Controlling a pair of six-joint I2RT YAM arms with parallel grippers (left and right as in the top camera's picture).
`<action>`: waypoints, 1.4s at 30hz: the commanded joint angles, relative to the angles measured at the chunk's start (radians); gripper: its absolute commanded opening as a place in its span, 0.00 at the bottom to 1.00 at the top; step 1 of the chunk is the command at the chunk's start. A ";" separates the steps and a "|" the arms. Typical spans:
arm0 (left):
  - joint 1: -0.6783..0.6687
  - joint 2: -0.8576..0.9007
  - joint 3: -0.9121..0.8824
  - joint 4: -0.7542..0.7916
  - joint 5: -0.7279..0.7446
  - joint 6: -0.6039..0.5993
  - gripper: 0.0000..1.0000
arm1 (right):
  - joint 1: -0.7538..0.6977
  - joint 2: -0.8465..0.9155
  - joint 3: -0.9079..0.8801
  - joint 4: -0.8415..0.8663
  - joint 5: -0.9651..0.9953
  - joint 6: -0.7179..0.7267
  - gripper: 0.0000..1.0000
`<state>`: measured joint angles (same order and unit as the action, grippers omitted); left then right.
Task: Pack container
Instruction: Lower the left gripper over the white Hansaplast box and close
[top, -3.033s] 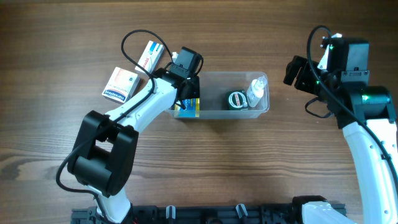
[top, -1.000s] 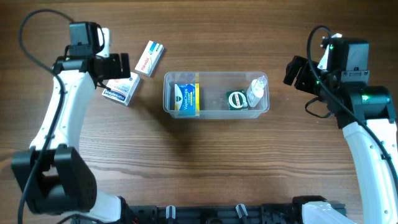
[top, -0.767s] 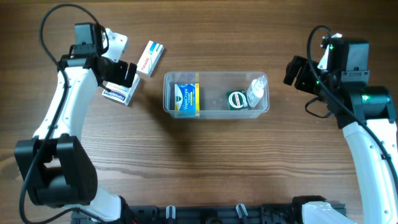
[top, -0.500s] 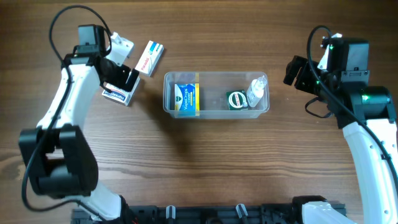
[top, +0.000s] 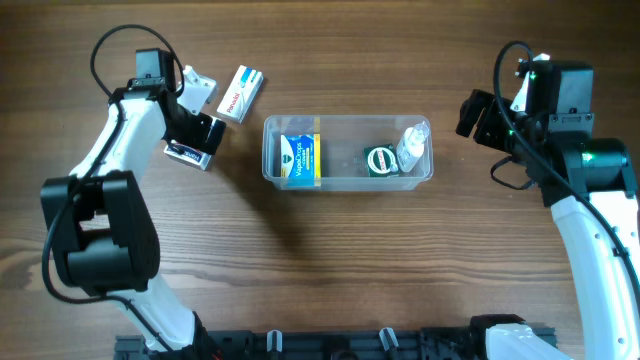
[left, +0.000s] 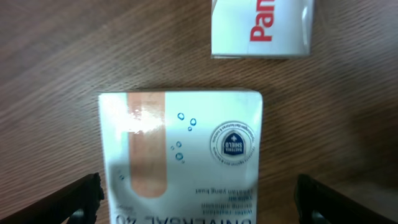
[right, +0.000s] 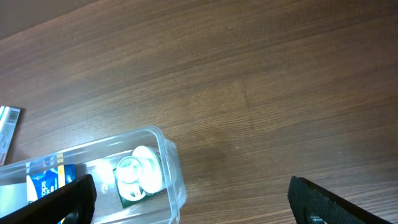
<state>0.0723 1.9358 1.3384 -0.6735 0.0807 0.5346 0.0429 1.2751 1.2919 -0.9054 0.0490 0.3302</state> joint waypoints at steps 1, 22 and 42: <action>0.006 0.053 0.014 0.006 0.016 -0.019 1.00 | -0.001 0.002 0.010 0.000 0.005 -0.014 1.00; 0.005 0.061 0.014 0.031 0.005 -0.019 0.97 | -0.001 0.002 0.010 0.000 0.005 -0.015 1.00; 0.005 0.087 0.000 0.039 0.005 -0.018 0.97 | -0.002 0.002 0.010 0.000 0.005 -0.015 1.00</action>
<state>0.0727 2.0048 1.3418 -0.6384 0.0769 0.5289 0.0429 1.2751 1.2919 -0.9054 0.0490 0.3298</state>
